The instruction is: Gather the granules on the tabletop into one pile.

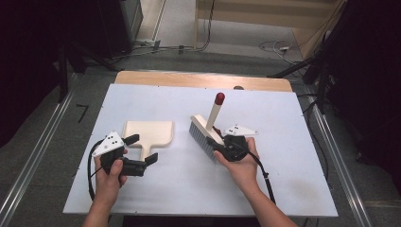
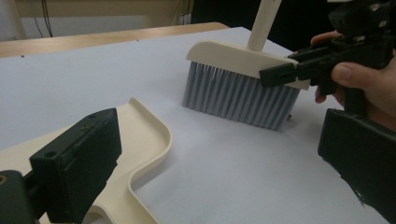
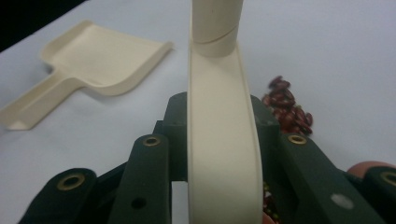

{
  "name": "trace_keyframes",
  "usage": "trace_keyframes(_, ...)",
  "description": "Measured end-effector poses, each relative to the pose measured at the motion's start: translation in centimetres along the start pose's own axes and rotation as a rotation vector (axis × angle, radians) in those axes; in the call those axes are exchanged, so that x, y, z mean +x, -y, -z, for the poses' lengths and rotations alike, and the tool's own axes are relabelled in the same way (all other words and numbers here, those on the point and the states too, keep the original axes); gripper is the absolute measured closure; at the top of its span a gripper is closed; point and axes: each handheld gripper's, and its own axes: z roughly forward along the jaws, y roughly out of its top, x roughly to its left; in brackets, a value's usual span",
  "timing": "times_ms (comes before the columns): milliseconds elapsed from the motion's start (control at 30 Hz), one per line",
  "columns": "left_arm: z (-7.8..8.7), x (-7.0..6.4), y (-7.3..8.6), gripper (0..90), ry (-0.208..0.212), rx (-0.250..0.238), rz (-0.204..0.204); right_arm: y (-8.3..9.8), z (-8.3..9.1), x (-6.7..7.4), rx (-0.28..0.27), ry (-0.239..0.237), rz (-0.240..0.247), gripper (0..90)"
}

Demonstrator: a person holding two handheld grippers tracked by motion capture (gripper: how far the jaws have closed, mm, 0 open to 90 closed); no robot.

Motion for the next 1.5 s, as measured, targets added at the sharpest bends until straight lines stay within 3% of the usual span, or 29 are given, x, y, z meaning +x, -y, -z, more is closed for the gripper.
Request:
trace_keyframes(100, 0.0, 0.1, 0.1, 0.0, -0.001, 0.003, 0.001, 0.1, 0.3, -0.7, -0.006, 0.043, -0.037, 65.7)
trace_keyframes(233, -0.1, 0.2, 0.0, 0.0, -0.004, 0.003, 0.005, -0.3, 1.6, -1.8, -0.051, 0.006, -0.03, 65.6)
trace_keyframes(300, 0.0, 0.2, 0.0, 0.0, -0.005, 0.002, 0.004, -1.0, 2.7, -2.7, -0.089, -0.074, 0.005, 65.6)
trace_keyframes(400, 0.1, 0.2, 0.1, 0.0, -0.008, 0.003, 0.004, -1.9, 4.3, -4.6, -0.096, -0.196, 0.161, 65.7)
trace_keyframes(500, 0.0, 0.2, 0.1, 0.0, -0.009, 0.002, 0.008, -1.7, 6.0, -6.4, -0.045, -0.332, 0.301, 65.7)
trace_keyframes(600, -0.1, 0.2, 0.2, 0.0, -0.014, 0.01, 0.006, -0.4, 6.9, -7.5, 0.027, -0.445, 0.37, 65.7)
trace_keyframes(700, -0.2, 0.0, 0.1, 0.0, -0.015, 0.017, 0.002, 1.0, 6.5, -8.3, 0.097, -0.53, 0.41, 65.7)
trace_keyframes(767, -0.3, -0.1, 0.1, 0.0, -0.016, 0.017, 0.0, 1.6, 5.6, -8.9, 0.115, -0.523, 0.441, 65.8)
trace_keyframes(800, -0.4, -0.1, 0.1, 0.0, -0.014, 0.022, -0.004, 1.7, 5.3, -9.3, 0.095, -0.522, 0.45, 65.8)
trace_keyframes(867, -0.5, -0.2, 0.1, 0.0, -0.015, 0.024, -0.007, 1.5, 4.6, -10.3, 0.069, -0.511, 0.446, 65.8)
trace_keyframes(967, -0.6, -0.2, 0.2, 0.0, -0.013, 0.028, -0.005, 0.9, 3.5, -11.0, 0.072, -0.503, 0.449, 65.8)
trace_keyframes(1200, -0.6, -0.1, 0.3, 0.0, -0.01, 0.03, -0.002, -1.3, 1.0, -11.4, 0.093, -0.484, 0.47, 65.7)
trace_keyframes(1500, -0.7, -0.2, 0.3, 0.1, -0.002, 0.028, -0.003, -2.7, -0.9, -12.4, 0.098, -0.466, 0.442, 65.6)
